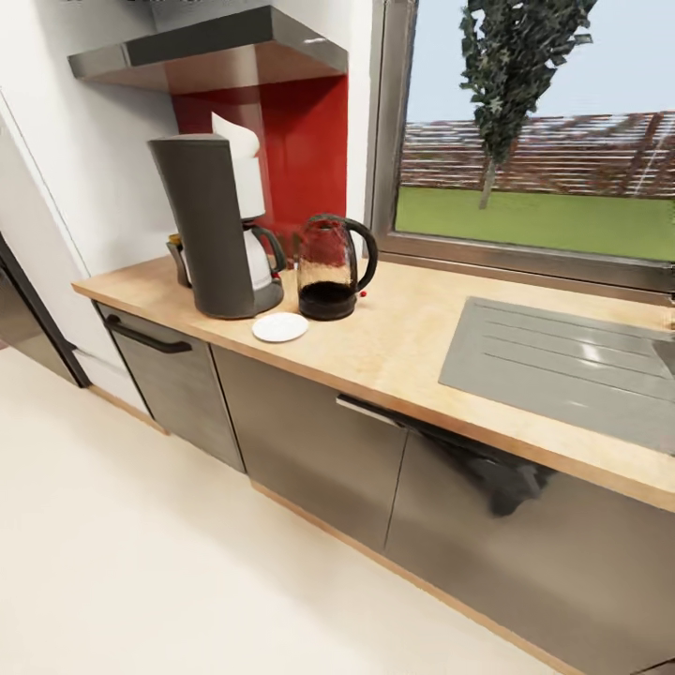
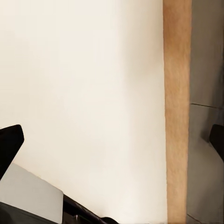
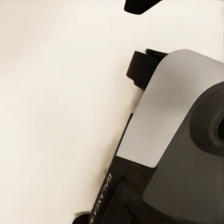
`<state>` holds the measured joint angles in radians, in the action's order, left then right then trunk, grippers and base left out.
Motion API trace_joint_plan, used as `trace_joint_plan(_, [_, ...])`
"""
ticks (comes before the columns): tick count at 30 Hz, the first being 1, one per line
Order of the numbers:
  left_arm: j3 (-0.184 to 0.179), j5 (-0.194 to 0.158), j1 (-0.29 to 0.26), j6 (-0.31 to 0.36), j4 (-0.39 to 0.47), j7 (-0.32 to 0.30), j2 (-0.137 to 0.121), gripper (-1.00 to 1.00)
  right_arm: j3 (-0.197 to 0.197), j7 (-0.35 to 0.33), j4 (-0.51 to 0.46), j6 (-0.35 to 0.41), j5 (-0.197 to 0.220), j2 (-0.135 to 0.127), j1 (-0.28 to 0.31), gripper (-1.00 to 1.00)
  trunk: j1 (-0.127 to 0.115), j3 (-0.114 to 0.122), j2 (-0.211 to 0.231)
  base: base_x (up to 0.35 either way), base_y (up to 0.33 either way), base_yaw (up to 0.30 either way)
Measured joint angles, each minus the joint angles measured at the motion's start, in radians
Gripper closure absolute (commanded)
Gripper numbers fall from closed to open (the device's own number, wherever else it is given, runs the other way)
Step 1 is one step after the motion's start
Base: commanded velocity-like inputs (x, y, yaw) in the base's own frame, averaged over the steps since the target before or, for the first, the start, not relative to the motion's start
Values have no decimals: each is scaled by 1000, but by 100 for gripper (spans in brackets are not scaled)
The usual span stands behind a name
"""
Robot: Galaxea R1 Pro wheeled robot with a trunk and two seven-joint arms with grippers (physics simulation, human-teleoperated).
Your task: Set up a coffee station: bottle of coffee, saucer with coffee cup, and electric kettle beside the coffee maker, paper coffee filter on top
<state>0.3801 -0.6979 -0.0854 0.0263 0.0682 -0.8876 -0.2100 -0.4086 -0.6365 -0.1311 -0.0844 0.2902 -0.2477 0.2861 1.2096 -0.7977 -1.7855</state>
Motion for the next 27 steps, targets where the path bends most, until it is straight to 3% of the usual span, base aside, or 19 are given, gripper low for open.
trace_joint_plan(7, [-2,0,0,0,0,0,0,-100,1,0,0,0,0,0,0,-100,0,0,0,-251,0,-23])
trace_joint_plan(27, [-1,0,0,0,0,0,0,-100,0,27,3,0,0,0,0,-100,-1,0,0,-6,0,-244])
